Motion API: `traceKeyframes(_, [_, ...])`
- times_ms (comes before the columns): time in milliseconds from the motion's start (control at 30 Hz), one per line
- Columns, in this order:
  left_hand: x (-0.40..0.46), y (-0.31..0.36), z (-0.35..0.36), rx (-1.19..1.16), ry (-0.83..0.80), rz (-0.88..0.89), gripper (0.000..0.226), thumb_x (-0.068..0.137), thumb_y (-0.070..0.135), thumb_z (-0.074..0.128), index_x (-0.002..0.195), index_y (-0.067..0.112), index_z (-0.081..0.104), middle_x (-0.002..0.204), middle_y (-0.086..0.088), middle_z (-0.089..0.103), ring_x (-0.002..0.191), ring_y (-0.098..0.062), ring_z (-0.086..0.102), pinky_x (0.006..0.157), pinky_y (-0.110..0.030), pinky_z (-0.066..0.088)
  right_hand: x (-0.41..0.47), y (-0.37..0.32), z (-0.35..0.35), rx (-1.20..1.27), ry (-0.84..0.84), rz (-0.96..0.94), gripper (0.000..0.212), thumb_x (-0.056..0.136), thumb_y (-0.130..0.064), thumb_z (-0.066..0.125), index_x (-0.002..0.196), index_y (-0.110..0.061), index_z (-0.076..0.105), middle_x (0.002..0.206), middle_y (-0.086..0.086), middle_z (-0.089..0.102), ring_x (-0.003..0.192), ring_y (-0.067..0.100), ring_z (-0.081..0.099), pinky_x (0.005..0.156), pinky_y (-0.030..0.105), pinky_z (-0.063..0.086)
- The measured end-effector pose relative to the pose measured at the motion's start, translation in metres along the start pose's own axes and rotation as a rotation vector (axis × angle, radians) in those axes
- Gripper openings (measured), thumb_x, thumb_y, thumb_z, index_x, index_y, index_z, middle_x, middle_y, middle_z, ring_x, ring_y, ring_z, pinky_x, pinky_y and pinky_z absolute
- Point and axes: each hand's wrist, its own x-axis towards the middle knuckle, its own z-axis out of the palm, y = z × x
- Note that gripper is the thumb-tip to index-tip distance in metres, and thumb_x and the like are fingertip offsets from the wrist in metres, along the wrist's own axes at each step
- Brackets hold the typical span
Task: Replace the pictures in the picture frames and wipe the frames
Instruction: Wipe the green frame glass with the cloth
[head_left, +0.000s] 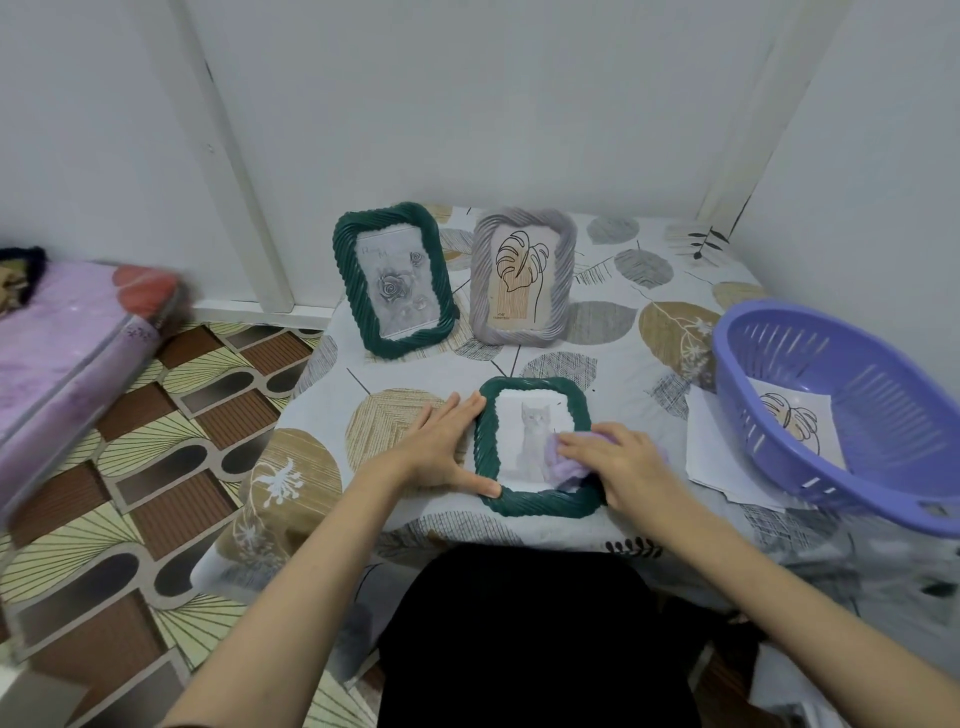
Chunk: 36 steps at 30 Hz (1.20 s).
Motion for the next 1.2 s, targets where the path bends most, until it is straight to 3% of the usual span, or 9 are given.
traceKeyframes(100, [0.0, 0.003, -0.001, 0.001, 0.007, 0.003, 0.114, 0.066, 0.052, 0.074, 0.148, 0.028, -0.002, 0.155, 0.012, -0.009, 0.125, 0.007, -0.02, 0.112, -0.03, -0.017, 0.014, -0.021, 0.009, -0.028, 0.037, 0.037, 0.046, 0.054, -0.003, 0.059, 0.094, -0.022, 0.073, 0.103, -0.004, 0.072, 0.078, 0.03, 0.066, 0.063, 0.035, 0.052])
traceKeyframes(267, [0.0, 0.003, -0.004, -0.021, -0.03, -0.023, 0.116, 0.065, 0.052, 0.074, 0.148, 0.028, -0.003, 0.152, 0.016, -0.008, 0.13, 0.004, -0.02, 0.112, -0.031, -0.017, -0.021, -0.013, -0.006, -0.039, 0.064, -0.116, 0.048, 0.06, -0.009, 0.044, 0.098, -0.025, 0.068, 0.104, -0.009, 0.07, 0.086, 0.021, 0.063, 0.072, 0.031, 0.052])
traceKeyframes(400, [0.01, 0.015, -0.003, -0.013, -0.035, -0.065, 0.123, 0.065, 0.055, 0.073, 0.148, 0.017, -0.01, 0.157, 0.001, -0.016, 0.143, -0.013, -0.017, 0.117, -0.041, -0.013, -0.005, -0.007, -0.004, -0.038, 0.044, 0.063, 0.053, 0.05, 0.0, 0.058, 0.098, -0.021, 0.07, 0.105, -0.004, 0.071, 0.08, 0.029, 0.066, 0.067, 0.035, 0.052])
traceKeyframes(500, [0.006, 0.025, 0.014, 0.014, 0.029, -0.028, 0.131, 0.061, 0.061, 0.072, 0.146, 0.013, -0.016, 0.156, -0.001, -0.018, 0.143, -0.012, -0.017, 0.117, -0.039, -0.012, -0.005, -0.023, 0.007, -0.063, 0.065, 0.058, 0.054, 0.05, -0.001, 0.059, 0.1, -0.02, 0.07, 0.109, -0.005, 0.07, 0.089, 0.027, 0.062, 0.068, 0.034, 0.052])
traceKeyframes(667, [0.001, 0.018, 0.03, 0.058, 0.18, -0.013, 0.131, 0.058, 0.067, 0.07, 0.147, 0.01, -0.007, 0.157, 0.0, -0.013, 0.144, -0.008, -0.011, 0.119, -0.033, -0.008, -0.033, -0.018, 0.003, -0.035, 0.053, 0.04, 0.062, 0.053, -0.003, 0.056, 0.111, -0.025, 0.055, 0.115, -0.005, 0.067, 0.102, 0.019, 0.045, 0.08, 0.026, 0.031])
traceKeyframes(867, [-0.004, 0.017, 0.042, 0.229, 0.31, 0.011, 0.128, 0.045, 0.087, 0.03, 0.149, 0.018, 0.001, 0.157, 0.008, -0.001, 0.145, -0.009, -0.003, 0.117, -0.037, -0.008, 0.016, -0.019, 0.014, -0.036, 0.05, 0.246, 0.061, 0.049, 0.013, 0.07, 0.104, -0.014, 0.067, 0.107, -0.001, 0.071, 0.089, 0.032, 0.063, 0.076, 0.038, 0.048])
traceKeyframes(967, [-0.003, 0.019, 0.043, 0.255, 0.326, -0.007, 0.125, 0.045, 0.087, 0.026, 0.149, 0.019, 0.005, 0.157, 0.01, -0.001, 0.145, -0.007, -0.005, 0.118, -0.04, -0.009, 0.012, -0.03, 0.02, -0.018, 0.06, 0.148, 0.052, 0.054, 0.005, 0.062, 0.1, -0.017, 0.069, 0.108, -0.003, 0.07, 0.097, 0.025, 0.054, 0.082, 0.03, 0.033])
traceKeyframes(1067, [0.0, 0.02, 0.043, 0.231, 0.338, -0.017, 0.125, 0.045, 0.085, 0.031, 0.148, 0.018, 0.009, 0.157, 0.01, 0.003, 0.144, -0.005, -0.005, 0.118, -0.041, -0.01, -0.014, -0.032, 0.012, -0.085, 0.039, 0.092, 0.05, 0.059, -0.002, 0.044, 0.099, -0.016, 0.069, 0.109, -0.004, 0.069, 0.097, 0.022, 0.05, 0.078, 0.03, 0.031])
traceKeyframes(1200, [-0.002, 0.021, 0.045, 0.197, 0.33, -0.017, 0.126, 0.044, 0.085, 0.034, 0.148, 0.018, 0.01, 0.157, 0.01, 0.005, 0.144, -0.006, -0.004, 0.117, -0.041, -0.01, 0.01, -0.03, 0.006, -0.157, 0.012, 0.313, 0.051, 0.063, 0.0, 0.038, 0.103, -0.011, 0.068, 0.107, 0.001, 0.07, 0.097, 0.029, 0.057, 0.083, 0.04, 0.034])
